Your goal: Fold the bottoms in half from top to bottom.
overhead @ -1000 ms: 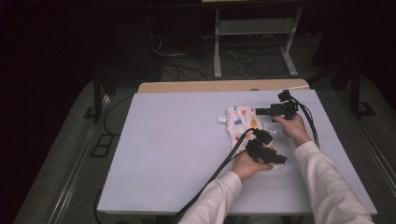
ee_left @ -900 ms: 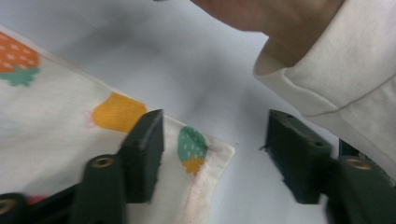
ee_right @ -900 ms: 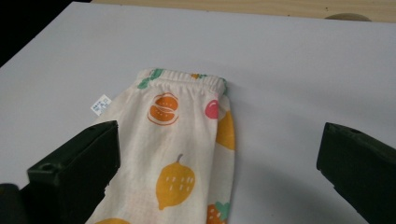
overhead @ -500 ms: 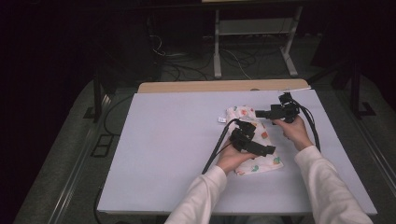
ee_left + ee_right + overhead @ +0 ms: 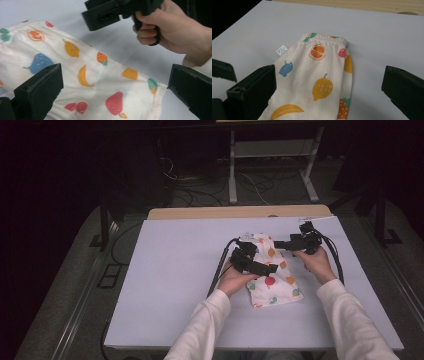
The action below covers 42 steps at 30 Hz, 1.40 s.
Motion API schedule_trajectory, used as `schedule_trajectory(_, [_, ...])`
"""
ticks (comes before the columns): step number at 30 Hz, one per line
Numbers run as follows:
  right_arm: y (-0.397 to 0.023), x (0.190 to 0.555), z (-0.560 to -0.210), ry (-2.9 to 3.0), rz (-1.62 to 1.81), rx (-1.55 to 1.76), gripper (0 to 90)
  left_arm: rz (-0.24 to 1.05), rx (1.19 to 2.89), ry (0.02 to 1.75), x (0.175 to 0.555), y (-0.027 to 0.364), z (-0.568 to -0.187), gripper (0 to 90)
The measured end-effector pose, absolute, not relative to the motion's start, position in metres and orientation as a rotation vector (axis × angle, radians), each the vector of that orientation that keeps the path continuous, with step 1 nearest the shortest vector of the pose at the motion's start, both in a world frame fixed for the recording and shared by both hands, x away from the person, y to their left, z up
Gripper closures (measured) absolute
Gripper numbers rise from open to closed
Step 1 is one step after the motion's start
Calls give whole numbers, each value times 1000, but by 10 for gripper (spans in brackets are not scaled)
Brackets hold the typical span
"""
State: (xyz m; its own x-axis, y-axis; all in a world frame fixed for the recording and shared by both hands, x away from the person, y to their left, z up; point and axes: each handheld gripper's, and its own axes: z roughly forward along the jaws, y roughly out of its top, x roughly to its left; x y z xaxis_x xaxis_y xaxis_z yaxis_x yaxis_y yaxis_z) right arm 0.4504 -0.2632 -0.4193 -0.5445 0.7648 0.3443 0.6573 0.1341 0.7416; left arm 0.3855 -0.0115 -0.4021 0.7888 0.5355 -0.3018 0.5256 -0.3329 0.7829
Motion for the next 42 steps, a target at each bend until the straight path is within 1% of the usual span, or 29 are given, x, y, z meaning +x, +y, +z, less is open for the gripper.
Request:
schedule_trajectory(22, [-263,450,-418,2281,1390,1416,0,91,1978,836,417,28,-387,0])
schedule_trajectory(34, [-263,453,-421,2296,1384,1420,0,115,2008,846,437,38,-379,0])
schedule_trajectory(42, [-264,454,-422,2298,1388,1427,0,112,2019,866,451,45,-380,0])
